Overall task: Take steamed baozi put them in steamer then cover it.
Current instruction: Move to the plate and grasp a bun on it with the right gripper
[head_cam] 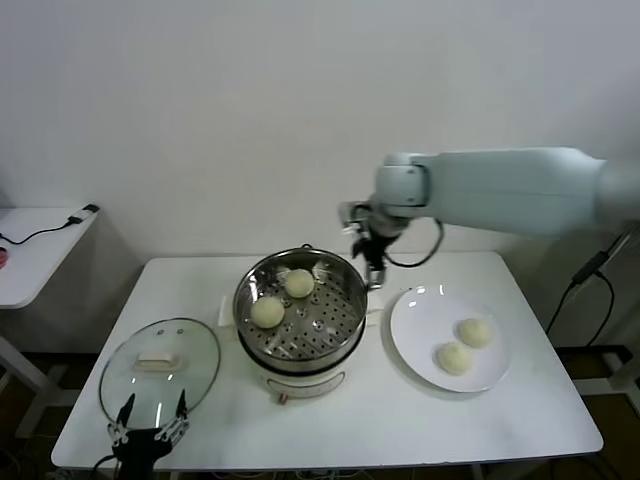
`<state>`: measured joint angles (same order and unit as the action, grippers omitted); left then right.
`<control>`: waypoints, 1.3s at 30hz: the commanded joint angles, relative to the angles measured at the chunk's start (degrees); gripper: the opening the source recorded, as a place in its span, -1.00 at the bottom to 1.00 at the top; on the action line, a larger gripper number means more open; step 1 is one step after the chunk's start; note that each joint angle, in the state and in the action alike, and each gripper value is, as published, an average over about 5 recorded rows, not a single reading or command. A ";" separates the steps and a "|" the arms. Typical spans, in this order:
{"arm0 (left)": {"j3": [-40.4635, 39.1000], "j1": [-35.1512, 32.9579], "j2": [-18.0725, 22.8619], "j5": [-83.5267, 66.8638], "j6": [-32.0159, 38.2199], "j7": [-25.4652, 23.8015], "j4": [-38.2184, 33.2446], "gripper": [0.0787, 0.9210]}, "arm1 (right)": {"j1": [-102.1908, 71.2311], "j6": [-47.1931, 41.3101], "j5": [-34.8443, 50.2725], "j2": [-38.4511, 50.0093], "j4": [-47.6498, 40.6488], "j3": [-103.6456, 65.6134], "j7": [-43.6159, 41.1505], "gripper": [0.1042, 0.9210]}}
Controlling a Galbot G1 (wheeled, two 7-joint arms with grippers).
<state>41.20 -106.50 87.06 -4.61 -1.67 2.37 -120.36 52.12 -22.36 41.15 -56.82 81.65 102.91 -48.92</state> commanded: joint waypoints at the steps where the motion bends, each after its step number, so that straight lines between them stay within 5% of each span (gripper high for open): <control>1: 0.25 -0.19 0.18 -0.12 -0.01 0.02 -0.01 0.77 | -2.01 5.00 -11.48 16.33 3.40 6.73 -3.45 0.76; 19: 0.85 -0.87 1.24 0.21 0.14 0.06 0.53 0.77 | -29.83 1.43 -18.36 17.03 -4.70 -11.87 1.52 0.76; 39: 0.61 -0.92 1.35 0.34 0.18 0.09 0.61 0.77 | -31.74 0.41 -19.88 13.95 -8.13 -14.51 1.89 0.63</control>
<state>41.87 -107.42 88.48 -4.26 -1.52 2.45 -119.76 22.20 -21.85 22.21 -42.76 74.58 89.75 -47.11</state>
